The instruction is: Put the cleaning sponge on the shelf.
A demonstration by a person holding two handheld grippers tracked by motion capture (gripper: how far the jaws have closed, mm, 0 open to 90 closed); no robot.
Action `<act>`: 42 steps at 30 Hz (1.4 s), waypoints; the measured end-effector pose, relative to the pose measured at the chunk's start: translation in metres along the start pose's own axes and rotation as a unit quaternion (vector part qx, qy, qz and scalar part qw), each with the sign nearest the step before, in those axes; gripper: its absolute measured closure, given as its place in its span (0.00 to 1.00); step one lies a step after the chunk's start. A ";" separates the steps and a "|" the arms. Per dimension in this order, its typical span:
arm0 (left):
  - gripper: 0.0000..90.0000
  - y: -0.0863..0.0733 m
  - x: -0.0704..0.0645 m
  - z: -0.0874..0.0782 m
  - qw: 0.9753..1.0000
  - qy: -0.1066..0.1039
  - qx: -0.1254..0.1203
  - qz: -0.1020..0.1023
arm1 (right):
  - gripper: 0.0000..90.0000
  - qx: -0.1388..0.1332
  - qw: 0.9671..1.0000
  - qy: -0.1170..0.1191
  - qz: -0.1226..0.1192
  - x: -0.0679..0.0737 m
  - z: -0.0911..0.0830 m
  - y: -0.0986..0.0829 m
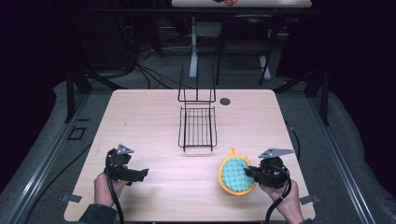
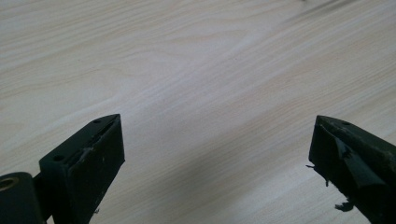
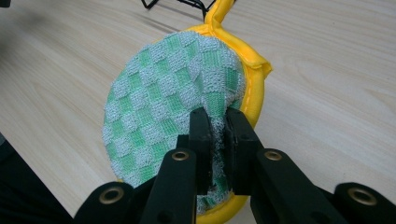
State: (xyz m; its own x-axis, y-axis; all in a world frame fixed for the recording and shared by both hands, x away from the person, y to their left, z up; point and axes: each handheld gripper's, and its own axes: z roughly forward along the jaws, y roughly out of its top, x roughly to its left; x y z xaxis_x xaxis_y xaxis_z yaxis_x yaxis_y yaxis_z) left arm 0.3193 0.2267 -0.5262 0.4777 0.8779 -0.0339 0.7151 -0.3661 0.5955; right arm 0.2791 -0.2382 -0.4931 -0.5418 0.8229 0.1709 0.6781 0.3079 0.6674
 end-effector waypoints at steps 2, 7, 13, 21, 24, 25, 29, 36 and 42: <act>0.04 0.000 0.000 0.000 1.000 0.001 -0.001 0.001 | 0.92 -0.003 1.000 -0.002 -0.004 0.000 0.000 0.001; 0.04 0.000 0.001 0.000 1.000 0.002 -0.001 0.001 | 0.92 -0.004 1.000 -0.001 -0.008 0.001 0.002 0.007; 0.04 0.000 0.001 0.000 1.000 0.002 -0.001 0.001 | 0.92 -0.008 1.000 0.000 -0.013 0.003 0.004 0.014; 0.04 -0.001 0.001 0.000 1.000 0.001 0.000 0.002 | 0.92 -0.016 1.000 -0.002 -0.021 0.005 0.008 0.024; 0.04 -0.001 0.001 0.000 1.000 0.001 0.000 0.002 | 0.93 -0.020 1.000 -0.001 -0.022 0.006 0.009 0.027; 0.04 -0.001 0.001 0.000 1.000 0.001 0.000 0.002 | 0.93 -0.022 0.999 -0.002 -0.025 0.007 0.010 0.029; 0.04 0.000 0.001 0.000 1.000 0.001 -0.001 0.002 | 0.93 -0.022 0.999 -0.001 -0.026 0.008 0.013 0.033; 0.04 -0.001 0.000 0.001 1.000 0.002 -0.002 0.002 | 0.93 -0.030 0.999 -0.004 -0.035 0.009 0.013 0.041; 0.04 -0.001 0.001 0.000 1.000 0.001 -0.002 0.002 | 0.93 -0.036 0.998 -0.008 -0.044 0.013 0.017 0.048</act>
State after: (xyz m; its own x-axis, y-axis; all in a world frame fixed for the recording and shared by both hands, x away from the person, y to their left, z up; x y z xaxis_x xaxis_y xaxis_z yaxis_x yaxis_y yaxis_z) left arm 0.3196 0.2281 -0.5270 0.4795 0.8771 -0.0299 0.7116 -0.3687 0.5980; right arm 0.3130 -0.2051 -0.4716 -0.5894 0.8017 0.0993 0.5914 0.3445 0.7291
